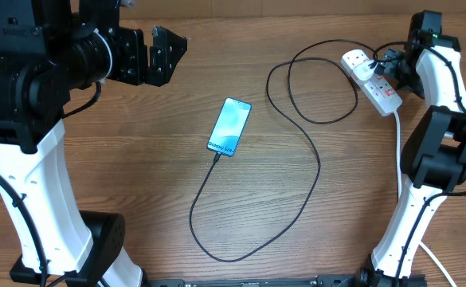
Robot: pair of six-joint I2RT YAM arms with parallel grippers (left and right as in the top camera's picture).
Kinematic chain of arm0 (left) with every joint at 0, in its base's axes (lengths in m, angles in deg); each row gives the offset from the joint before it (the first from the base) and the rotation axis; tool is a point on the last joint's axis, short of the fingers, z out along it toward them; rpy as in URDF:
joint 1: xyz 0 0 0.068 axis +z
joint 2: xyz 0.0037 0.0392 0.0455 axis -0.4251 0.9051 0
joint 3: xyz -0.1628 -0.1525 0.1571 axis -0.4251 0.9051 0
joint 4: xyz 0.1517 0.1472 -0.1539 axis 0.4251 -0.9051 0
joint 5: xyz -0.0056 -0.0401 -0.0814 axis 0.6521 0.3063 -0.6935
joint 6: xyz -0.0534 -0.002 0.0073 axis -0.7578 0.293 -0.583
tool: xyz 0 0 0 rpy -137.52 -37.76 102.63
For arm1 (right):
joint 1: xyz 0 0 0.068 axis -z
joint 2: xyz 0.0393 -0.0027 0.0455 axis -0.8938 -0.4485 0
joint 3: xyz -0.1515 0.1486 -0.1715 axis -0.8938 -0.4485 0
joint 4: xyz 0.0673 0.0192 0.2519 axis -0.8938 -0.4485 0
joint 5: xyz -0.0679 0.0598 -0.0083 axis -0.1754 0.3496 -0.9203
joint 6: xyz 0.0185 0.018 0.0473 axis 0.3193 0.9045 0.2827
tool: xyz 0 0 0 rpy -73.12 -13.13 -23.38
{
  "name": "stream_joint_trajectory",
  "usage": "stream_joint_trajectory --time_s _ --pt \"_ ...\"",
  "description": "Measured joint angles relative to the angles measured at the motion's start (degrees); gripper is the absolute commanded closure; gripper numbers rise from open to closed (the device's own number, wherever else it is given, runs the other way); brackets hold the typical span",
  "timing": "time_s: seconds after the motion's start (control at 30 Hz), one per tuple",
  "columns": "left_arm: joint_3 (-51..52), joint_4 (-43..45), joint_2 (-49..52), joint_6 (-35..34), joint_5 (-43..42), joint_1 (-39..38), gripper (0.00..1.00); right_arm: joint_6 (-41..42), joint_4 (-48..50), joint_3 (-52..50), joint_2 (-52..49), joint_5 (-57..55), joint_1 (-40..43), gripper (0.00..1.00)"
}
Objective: Plug charger to phone and switch on socket
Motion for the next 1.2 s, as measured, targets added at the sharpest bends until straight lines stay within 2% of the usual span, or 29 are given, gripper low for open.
stream_joint_trajectory --time_s 1.2 --pt "0.00 0.00 0.00 0.00 0.00 0.00 0.00 0.00 0.96 -2.12 -0.26 7.37 2.10 0.00"
